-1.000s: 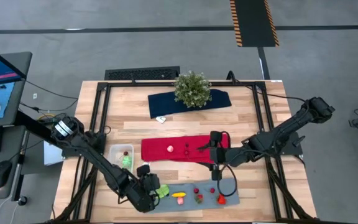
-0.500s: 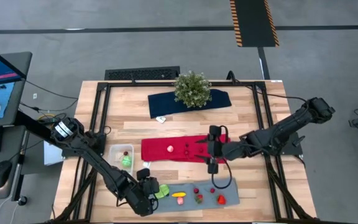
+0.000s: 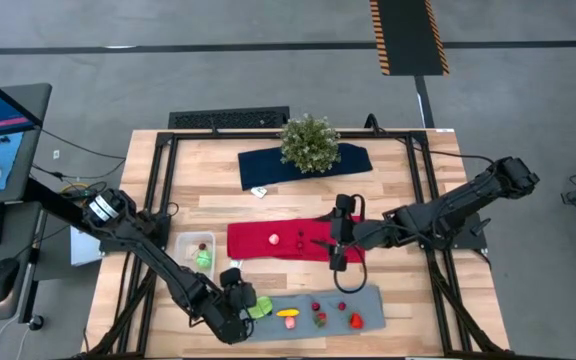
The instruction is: Pick and placing Produce into tupperware
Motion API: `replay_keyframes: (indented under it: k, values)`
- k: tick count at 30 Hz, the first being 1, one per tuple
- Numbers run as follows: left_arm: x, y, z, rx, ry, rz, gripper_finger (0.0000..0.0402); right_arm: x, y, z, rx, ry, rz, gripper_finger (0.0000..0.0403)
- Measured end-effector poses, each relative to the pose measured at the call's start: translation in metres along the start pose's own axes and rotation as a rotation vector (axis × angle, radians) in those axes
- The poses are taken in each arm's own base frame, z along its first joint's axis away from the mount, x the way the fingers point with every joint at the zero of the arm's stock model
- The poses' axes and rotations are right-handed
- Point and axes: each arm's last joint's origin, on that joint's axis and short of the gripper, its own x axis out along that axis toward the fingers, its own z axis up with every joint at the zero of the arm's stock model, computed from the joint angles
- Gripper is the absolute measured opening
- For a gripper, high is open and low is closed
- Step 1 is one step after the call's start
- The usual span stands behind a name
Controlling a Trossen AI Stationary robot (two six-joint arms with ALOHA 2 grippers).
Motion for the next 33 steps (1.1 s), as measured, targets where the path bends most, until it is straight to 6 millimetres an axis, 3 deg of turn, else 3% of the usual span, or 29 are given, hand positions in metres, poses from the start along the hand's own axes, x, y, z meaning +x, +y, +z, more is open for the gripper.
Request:
replay_keyframes:
  k: [5,13,33]
  values:
    - [0.0067,0.0107,-0.0017,-0.102,0.034,0.028,0.0302,0.0016,-0.0034,0.0001,0.005,0.002,-0.011,0.0275]
    - [0.0071,0.0112,0.0006,-0.223,0.008,0.035,0.0302,0.0024,-0.0050,0.0003,0.009,0.003,-0.017,0.0275]
    - [0.0053,0.0062,-0.0012,-0.234,-0.016,0.014,0.0302,0.0023,-0.0048,0.0003,0.008,0.003,-0.016,0.0275]
